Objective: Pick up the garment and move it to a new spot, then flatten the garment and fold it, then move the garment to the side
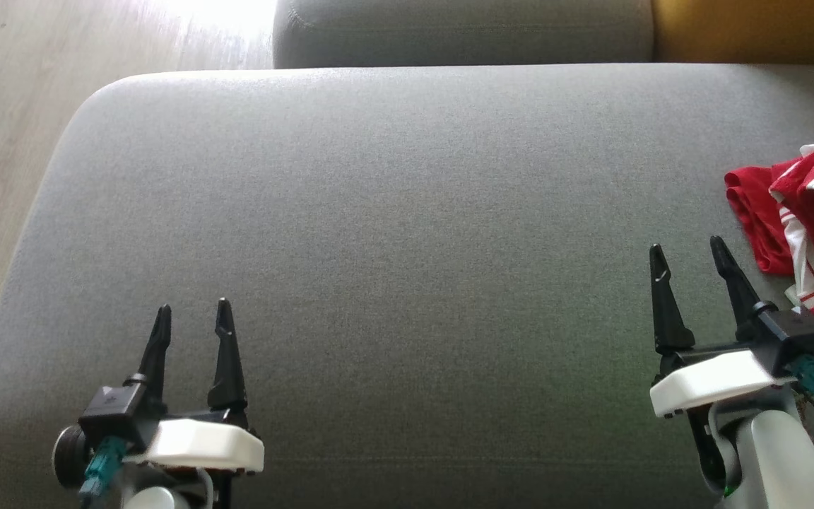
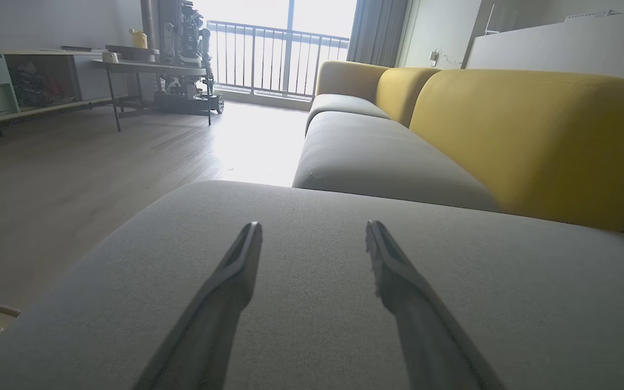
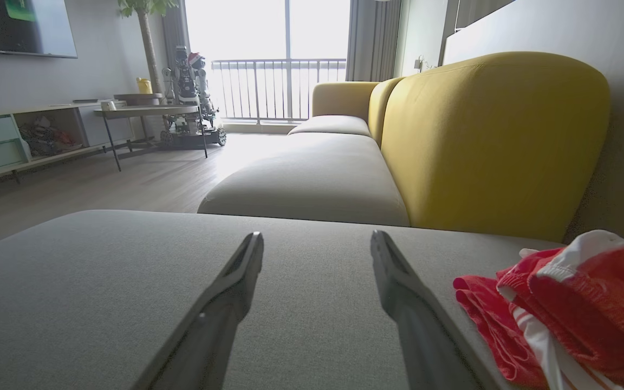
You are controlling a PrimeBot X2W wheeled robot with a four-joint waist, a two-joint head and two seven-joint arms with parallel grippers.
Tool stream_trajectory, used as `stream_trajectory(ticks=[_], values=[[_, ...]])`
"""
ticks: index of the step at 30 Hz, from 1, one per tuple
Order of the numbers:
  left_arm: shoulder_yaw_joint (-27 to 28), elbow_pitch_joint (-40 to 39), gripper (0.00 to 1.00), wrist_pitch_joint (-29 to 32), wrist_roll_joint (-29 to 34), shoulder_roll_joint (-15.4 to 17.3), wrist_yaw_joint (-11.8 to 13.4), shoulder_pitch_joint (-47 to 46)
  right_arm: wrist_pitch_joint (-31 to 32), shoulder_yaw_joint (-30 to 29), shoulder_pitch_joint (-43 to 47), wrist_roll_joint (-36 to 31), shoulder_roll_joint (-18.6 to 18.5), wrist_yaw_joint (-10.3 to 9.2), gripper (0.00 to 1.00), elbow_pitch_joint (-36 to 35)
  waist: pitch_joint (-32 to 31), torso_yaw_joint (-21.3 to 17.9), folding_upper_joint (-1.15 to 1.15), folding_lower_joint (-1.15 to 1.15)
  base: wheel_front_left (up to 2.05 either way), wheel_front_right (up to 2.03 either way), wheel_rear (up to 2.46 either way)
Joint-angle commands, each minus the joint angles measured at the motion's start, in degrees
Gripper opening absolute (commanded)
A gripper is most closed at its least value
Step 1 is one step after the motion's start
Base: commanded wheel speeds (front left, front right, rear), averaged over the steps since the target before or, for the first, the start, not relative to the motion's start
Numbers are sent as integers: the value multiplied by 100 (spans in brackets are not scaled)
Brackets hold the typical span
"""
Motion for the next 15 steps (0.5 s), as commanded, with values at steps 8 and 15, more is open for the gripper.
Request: stream_trajectory(ticks=[8,15], values=[[232,-200,100,-28,-279,26,-174,-169,-36,131,-104,6,31,-2,100,-188,5,-19,0,0,0,0,0],[264,-121,100,-28,-475,26,-259,-144,-36,185,-77,32,31,-2,100,-172,9,-30,0,0,0,0,0]])
